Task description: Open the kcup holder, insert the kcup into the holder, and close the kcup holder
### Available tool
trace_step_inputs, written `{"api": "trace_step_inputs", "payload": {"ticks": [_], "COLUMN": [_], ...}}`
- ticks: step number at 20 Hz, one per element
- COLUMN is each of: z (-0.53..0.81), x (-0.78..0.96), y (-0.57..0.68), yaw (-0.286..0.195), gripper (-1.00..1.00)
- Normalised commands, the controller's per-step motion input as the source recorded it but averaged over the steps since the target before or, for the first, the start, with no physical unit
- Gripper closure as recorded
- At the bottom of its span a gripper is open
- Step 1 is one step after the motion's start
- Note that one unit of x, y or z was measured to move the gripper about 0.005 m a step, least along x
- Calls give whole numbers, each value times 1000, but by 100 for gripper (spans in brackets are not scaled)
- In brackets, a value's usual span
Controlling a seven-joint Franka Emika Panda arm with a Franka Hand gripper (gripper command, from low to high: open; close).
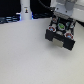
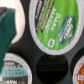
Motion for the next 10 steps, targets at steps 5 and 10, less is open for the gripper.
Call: {"api": "trace_step_inputs", "payload": {"ticks": [5,10], "z": [529,411], "x": [174,433], "y": [-180,-385], "yaw": [83,37], "gripper": [-100,-100]}}
